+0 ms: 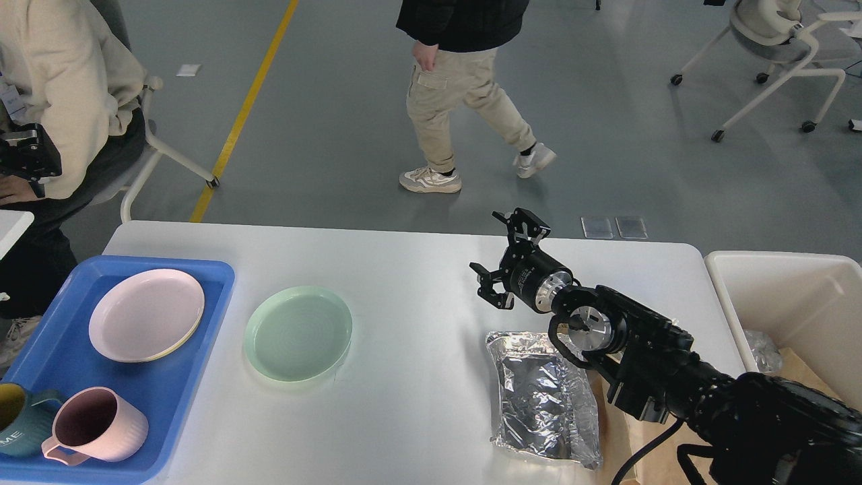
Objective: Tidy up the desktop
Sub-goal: 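Raise the left gripper up away from the tray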
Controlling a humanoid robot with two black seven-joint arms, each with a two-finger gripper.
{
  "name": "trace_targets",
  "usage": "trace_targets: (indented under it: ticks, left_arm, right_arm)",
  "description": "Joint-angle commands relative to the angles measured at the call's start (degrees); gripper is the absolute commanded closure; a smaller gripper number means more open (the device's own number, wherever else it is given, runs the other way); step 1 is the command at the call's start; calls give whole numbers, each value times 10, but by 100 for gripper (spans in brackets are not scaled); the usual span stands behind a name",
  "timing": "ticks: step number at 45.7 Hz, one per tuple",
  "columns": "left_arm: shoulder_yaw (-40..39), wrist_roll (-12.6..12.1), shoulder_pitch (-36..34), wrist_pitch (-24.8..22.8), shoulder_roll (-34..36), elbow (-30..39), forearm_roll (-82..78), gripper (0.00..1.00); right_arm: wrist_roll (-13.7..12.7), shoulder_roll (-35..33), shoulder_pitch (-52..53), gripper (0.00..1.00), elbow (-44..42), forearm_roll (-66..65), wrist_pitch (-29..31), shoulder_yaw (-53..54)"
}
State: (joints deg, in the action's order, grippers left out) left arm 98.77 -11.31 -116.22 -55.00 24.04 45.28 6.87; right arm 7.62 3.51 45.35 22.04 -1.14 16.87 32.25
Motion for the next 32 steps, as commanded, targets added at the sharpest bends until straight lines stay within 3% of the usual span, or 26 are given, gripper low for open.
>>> trace_targets:
  ticks: [1, 32]
  left_arm:
    - [17, -3, 6, 0, -33, 2, -7, 4]
    - [-47, 6, 23, 0, -97, 42, -248, 4]
  right_arm:
    - [-1, 0, 0, 0, -1, 0, 0, 0]
    - [0, 0, 0, 0, -1, 0, 0, 0]
